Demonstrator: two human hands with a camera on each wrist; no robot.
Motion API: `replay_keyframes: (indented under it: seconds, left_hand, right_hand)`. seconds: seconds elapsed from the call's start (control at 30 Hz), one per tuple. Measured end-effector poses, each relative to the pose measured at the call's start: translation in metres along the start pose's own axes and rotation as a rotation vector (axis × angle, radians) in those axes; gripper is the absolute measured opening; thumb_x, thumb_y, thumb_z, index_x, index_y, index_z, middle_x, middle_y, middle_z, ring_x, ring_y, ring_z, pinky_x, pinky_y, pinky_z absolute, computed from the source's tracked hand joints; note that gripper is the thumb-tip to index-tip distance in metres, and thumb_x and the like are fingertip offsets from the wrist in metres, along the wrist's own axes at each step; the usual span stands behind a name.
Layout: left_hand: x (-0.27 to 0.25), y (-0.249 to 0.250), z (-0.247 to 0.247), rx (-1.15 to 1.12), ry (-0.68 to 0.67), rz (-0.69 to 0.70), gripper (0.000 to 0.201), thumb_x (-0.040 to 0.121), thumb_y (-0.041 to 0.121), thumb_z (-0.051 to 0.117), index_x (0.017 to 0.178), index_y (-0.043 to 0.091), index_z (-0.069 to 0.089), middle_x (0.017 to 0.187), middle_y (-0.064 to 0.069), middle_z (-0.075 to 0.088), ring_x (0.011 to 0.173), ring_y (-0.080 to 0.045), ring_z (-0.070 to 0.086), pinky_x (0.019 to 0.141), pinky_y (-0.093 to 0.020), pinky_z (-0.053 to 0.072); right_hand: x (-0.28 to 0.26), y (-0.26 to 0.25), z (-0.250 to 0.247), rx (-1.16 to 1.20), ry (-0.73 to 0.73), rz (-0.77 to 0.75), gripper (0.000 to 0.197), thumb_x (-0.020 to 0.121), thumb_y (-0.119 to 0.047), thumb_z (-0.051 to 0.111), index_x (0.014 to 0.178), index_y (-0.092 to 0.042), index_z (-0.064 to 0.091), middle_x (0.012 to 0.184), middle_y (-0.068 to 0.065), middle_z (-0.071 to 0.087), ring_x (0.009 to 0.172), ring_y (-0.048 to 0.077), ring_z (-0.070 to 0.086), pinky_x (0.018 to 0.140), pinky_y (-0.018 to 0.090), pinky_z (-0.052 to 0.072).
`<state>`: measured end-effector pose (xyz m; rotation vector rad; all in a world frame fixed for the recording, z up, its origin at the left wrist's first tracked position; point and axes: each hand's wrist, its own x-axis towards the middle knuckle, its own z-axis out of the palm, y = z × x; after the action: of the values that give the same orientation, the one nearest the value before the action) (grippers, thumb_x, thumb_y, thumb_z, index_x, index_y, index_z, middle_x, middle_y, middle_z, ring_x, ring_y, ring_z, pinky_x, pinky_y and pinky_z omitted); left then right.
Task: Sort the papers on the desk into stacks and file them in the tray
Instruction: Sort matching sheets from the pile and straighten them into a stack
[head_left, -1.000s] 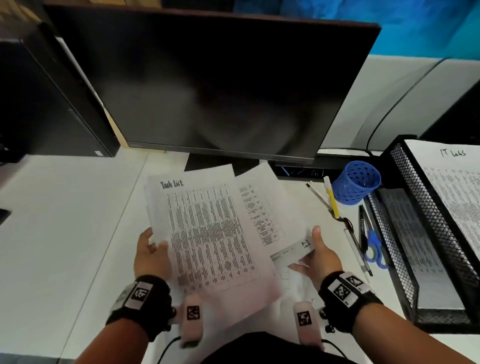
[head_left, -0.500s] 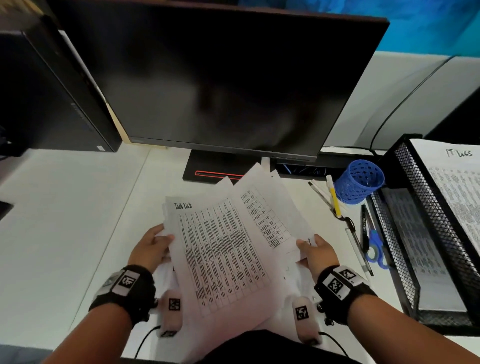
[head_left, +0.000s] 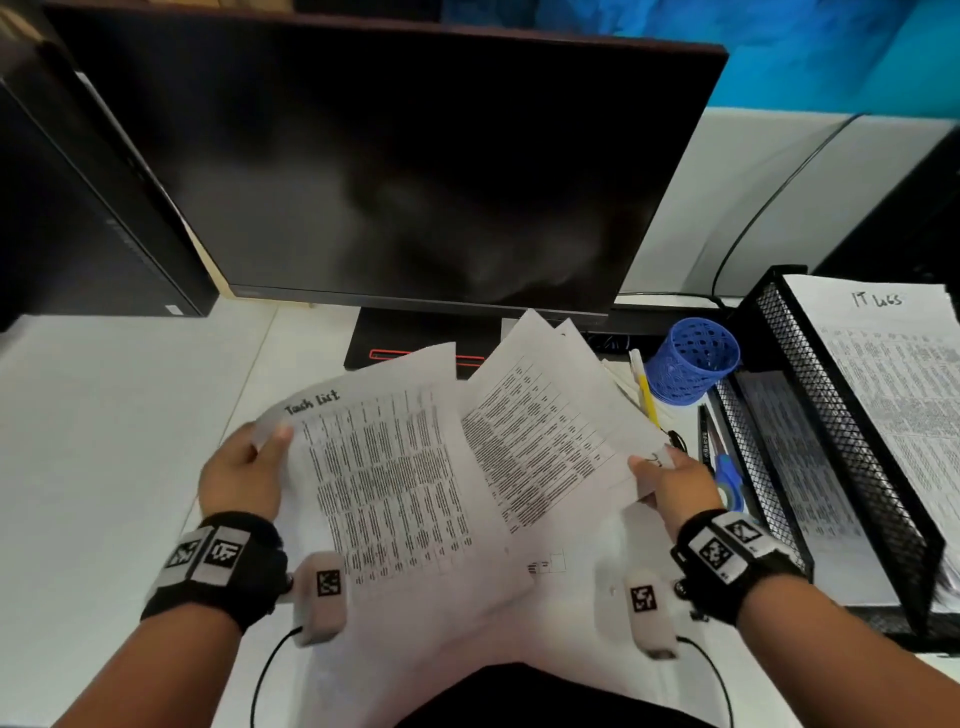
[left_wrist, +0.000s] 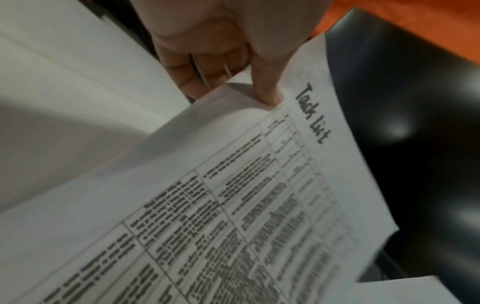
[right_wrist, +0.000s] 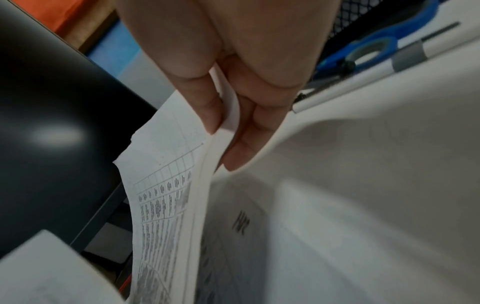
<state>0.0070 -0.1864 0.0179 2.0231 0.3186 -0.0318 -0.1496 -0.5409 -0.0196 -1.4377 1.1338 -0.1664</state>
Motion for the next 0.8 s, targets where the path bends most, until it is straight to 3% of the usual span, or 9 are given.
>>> replay_keyframes:
  seconds: [0.1, 0.2, 0.23, 0.33, 0.43, 0.53, 0.6, 0.7, 0.8]
  left_hand:
    - [0.004, 0.026, -0.014, -0.013, -0.129, 0.142, 0.008, 0.087, 0.022, 0.063, 0.081, 0.025, 0.068, 0.082, 0.002, 0.067, 0.083, -0.020, 0.058, 0.077, -0.026, 0.038]
    - [0.001, 0.050, -0.020, 0.002, -0.260, 0.272, 0.029, 0.085, 0.021, 0.065, 0.069, 0.045, 0.069, 0.074, 0.023, 0.069, 0.080, -0.004, 0.061, 0.079, -0.023, 0.043]
    - [-0.002, 0.057, -0.018, 0.014, -0.303, 0.313, 0.026, 0.084, 0.025, 0.066, 0.069, 0.047, 0.069, 0.077, 0.022, 0.070, 0.079, -0.001, 0.060, 0.080, -0.022, 0.043]
    - [-0.013, 0.076, -0.002, 0.037, -0.393, 0.400, 0.016, 0.080, 0.030, 0.069, 0.074, 0.045, 0.069, 0.104, 0.017, 0.065, 0.092, 0.003, 0.058, 0.088, -0.023, 0.043]
    - [-0.025, 0.085, 0.019, -0.020, -0.451, 0.418, 0.020, 0.081, 0.023, 0.069, 0.080, 0.042, 0.070, 0.124, 0.022, 0.055, 0.112, 0.000, 0.052, 0.098, -0.025, 0.036]
    - [-0.036, 0.088, 0.033, -0.039, -0.488, 0.378, 0.016, 0.083, 0.023, 0.067, 0.079, 0.038, 0.069, 0.107, 0.018, 0.063, 0.095, 0.009, 0.055, 0.089, -0.019, 0.037]
    - [-0.040, 0.086, 0.040, -0.031, -0.487, 0.366, 0.012, 0.086, 0.024, 0.063, 0.082, 0.034, 0.069, 0.091, 0.017, 0.068, 0.083, 0.013, 0.057, 0.077, -0.012, 0.038]
    - [-0.035, 0.079, 0.042, -0.019, -0.427, 0.350, 0.014, 0.088, 0.021, 0.061, 0.084, 0.032, 0.067, 0.088, 0.019, 0.068, 0.085, 0.007, 0.058, 0.076, -0.011, 0.037]
    - [-0.025, 0.073, 0.040, -0.014, -0.345, 0.282, 0.011, 0.089, 0.021, 0.060, 0.089, 0.030, 0.065, 0.093, 0.016, 0.066, 0.089, -0.002, 0.058, 0.078, -0.016, 0.041]
  right_hand:
    - [0.006, -0.010, -0.006, -0.109, -0.002, -0.065, 0.025, 0.085, -0.011, 0.065, 0.109, -0.006, 0.062, 0.093, 0.009, 0.067, 0.098, 0.033, 0.063, 0.097, 0.048, 0.048]
    - [0.006, -0.023, -0.009, -0.189, -0.076, -0.129, 0.006, 0.085, -0.013, 0.063, 0.085, -0.019, 0.063, 0.083, 0.006, 0.068, 0.092, 0.034, 0.065, 0.093, 0.045, 0.051]
    - [0.007, -0.028, -0.009, -0.218, -0.112, -0.152, 0.009, 0.083, -0.019, 0.066, 0.092, -0.018, 0.065, 0.089, 0.006, 0.070, 0.093, 0.032, 0.066, 0.093, 0.047, 0.051]
    - [0.007, -0.039, -0.004, -0.332, -0.196, -0.224, 0.076, 0.063, -0.053, 0.070, 0.129, -0.018, 0.054, 0.126, 0.004, 0.062, 0.114, 0.025, 0.059, 0.102, 0.047, 0.045]
    - [-0.012, -0.059, 0.008, -0.441, -0.265, -0.274, 0.087, 0.067, -0.057, 0.073, 0.139, -0.016, 0.044, 0.139, 0.001, 0.049, 0.125, 0.025, 0.051, 0.108, 0.046, 0.037]
    - [-0.026, -0.068, 0.017, -0.373, -0.341, -0.337, 0.066, 0.084, -0.031, 0.068, 0.140, -0.012, 0.041, 0.132, -0.003, 0.049, 0.121, 0.015, 0.050, 0.107, 0.033, 0.034]
    - [-0.036, -0.072, 0.021, -0.227, -0.416, -0.353, 0.044, 0.086, -0.019, 0.066, 0.128, -0.014, 0.054, 0.114, -0.009, 0.060, 0.103, 0.008, 0.058, 0.092, 0.027, 0.040]
    - [-0.036, -0.067, 0.024, -0.145, -0.473, -0.377, 0.019, 0.088, -0.011, 0.062, 0.107, -0.012, 0.066, 0.094, -0.003, 0.073, 0.085, 0.012, 0.067, 0.077, 0.029, 0.051]
    - [-0.023, -0.049, 0.019, -0.152, -0.427, -0.232, 0.021, 0.092, -0.010, 0.056, 0.112, -0.008, 0.062, 0.085, 0.001, 0.072, 0.082, 0.019, 0.066, 0.068, 0.025, 0.055]
